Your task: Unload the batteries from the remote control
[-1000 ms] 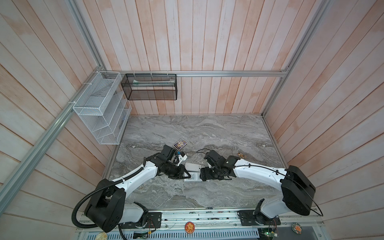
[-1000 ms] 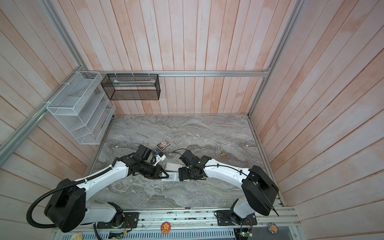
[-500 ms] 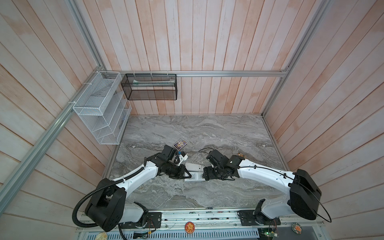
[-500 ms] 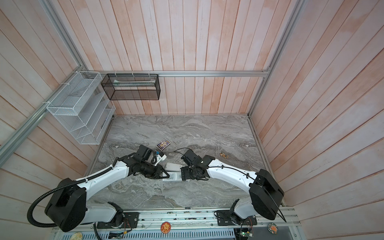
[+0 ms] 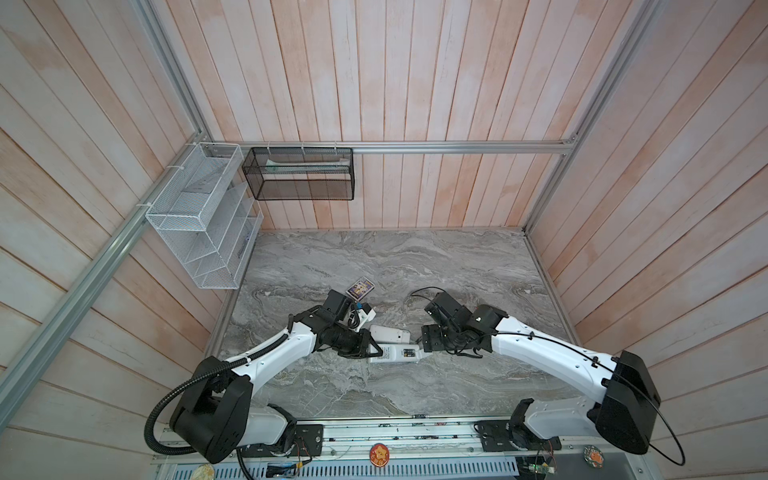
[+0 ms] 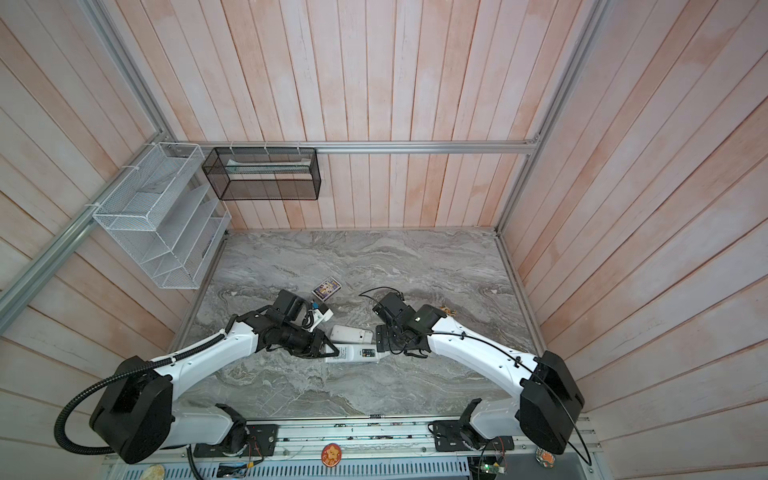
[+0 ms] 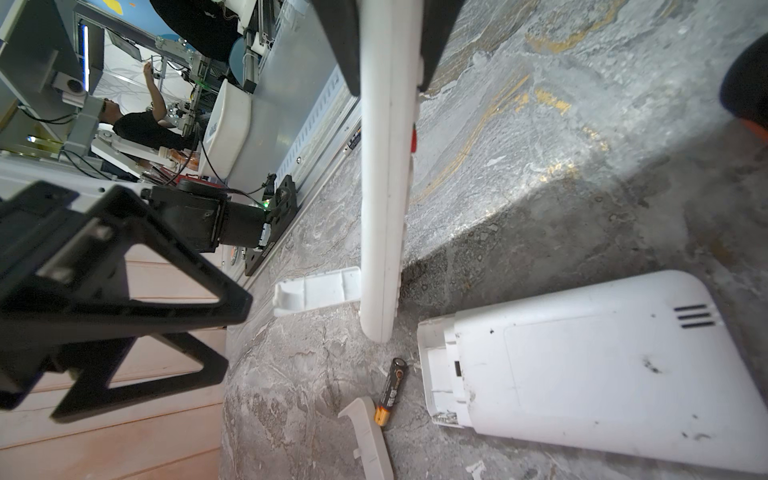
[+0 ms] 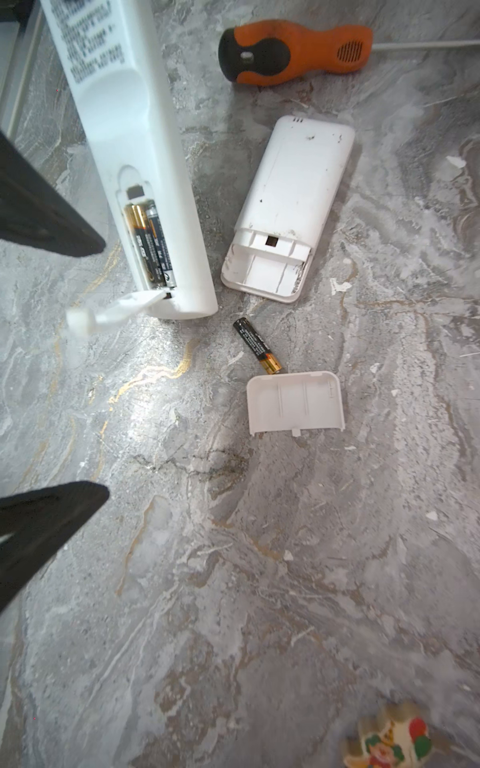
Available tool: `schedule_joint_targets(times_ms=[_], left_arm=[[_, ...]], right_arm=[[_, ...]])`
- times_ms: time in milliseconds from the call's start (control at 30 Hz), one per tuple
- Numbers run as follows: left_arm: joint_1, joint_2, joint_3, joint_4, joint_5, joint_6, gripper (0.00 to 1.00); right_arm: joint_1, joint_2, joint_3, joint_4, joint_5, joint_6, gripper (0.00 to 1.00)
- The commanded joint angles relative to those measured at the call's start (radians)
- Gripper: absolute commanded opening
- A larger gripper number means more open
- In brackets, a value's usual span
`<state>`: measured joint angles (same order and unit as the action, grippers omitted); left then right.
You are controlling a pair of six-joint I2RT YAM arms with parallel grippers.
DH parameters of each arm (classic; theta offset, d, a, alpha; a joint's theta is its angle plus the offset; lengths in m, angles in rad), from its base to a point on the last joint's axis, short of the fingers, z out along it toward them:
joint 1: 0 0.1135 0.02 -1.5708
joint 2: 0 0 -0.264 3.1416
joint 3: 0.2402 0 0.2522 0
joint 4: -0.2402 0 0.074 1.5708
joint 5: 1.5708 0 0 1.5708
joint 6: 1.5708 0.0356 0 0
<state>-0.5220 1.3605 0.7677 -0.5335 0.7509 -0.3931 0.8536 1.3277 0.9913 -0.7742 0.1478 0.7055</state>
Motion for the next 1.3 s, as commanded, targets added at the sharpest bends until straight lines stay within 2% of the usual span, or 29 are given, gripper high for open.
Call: schedule_joint_targets(times_ms=[0, 133, 267, 333, 433, 467, 533, 667, 767, 1033, 1267], left_arm=[[-0.001, 0.033, -0.018, -0.129, -0.156, 0.000, 0.00], [-0.003, 0.036, -0.019, -0.127, -0.151, 0.002, 0.00], [-0.003, 0.037, -0.019, -0.124, -0.141, 0.005, 0.00], [-0.003, 0.036, -0.019, -0.123, -0.135, 0.004, 0.00], [-0.003, 0.048, -0.024, -0.121, -0.119, 0.005, 0.02], [-0.003, 0.053, -0.022, -0.124, -0.120, 0.004, 0.05], [-0.003, 0.063, -0.021, -0.125, -0.122, 0.004, 0.18], [-0.003, 0.082, -0.022, -0.127, -0.135, 0.001, 0.24], [-0.002, 0.094, -0.022, -0.132, -0.151, -0.001, 0.33], [0.000, 0.130, -0.018, -0.137, -0.163, 0.000, 0.44], [0.005, 0.119, -0.016, -0.142, -0.179, -0.002, 0.73]], right_arm=[[-0.007, -0.030, 0.039, -0.032, 0.043, -0.011, 0.86], [-0.007, -0.051, 0.032, 0.007, 0.019, -0.030, 0.86], [-0.008, -0.084, -0.012, 0.149, -0.137, -0.121, 0.86], [-0.007, -0.101, -0.030, 0.204, -0.179, -0.175, 0.86], [-0.011, -0.120, -0.039, 0.217, -0.135, -0.224, 0.87], [-0.018, -0.123, -0.037, 0.215, -0.125, -0.236, 0.87], [-0.037, -0.129, -0.030, 0.207, -0.121, -0.251, 0.87], [-0.046, -0.140, -0.039, 0.218, -0.121, -0.259, 0.88], [-0.048, -0.140, -0.057, 0.238, -0.144, -0.259, 0.87], [-0.048, -0.145, -0.080, 0.264, -0.159, -0.261, 0.87], [-0.047, -0.159, -0.087, 0.282, -0.175, -0.317, 0.88]])
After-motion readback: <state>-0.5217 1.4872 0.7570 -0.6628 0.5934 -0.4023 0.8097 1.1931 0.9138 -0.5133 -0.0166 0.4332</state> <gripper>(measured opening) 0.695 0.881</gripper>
